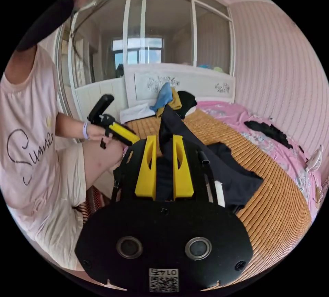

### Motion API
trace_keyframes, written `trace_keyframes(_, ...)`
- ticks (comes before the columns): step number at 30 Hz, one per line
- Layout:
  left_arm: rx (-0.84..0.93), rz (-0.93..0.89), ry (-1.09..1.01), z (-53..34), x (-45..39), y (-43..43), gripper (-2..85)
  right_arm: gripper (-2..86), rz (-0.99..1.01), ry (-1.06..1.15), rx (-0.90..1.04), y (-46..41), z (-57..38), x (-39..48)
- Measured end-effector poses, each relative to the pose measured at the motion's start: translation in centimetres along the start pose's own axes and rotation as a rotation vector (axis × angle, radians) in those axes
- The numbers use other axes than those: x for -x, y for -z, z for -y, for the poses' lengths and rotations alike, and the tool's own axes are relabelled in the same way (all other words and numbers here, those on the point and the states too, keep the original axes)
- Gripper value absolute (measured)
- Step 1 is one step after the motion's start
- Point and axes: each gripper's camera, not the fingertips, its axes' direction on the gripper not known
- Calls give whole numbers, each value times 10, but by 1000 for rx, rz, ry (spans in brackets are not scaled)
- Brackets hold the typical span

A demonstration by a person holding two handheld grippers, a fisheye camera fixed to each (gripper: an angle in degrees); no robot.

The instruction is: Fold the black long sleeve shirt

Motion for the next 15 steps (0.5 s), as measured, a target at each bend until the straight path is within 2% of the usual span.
trace_keyframes(3, 43, 46, 66, -26, 31, 16, 44, 81, 86, -138, 136, -39, -40, 9)
trace_keyframes(5, 67, 53, 105, -40, 51, 19, 47, 83, 89, -195, 155, -43, -54, 11)
trace_keyframes(11, -8, -8, 145, -18, 103, 8, 53, 89, -76, -332, 186, -34, -62, -40)
trace_keyframes(15, -65, 17, 96, 34, 139, -19, 66, 92, -279, -451, 126, -30, -51, -123)
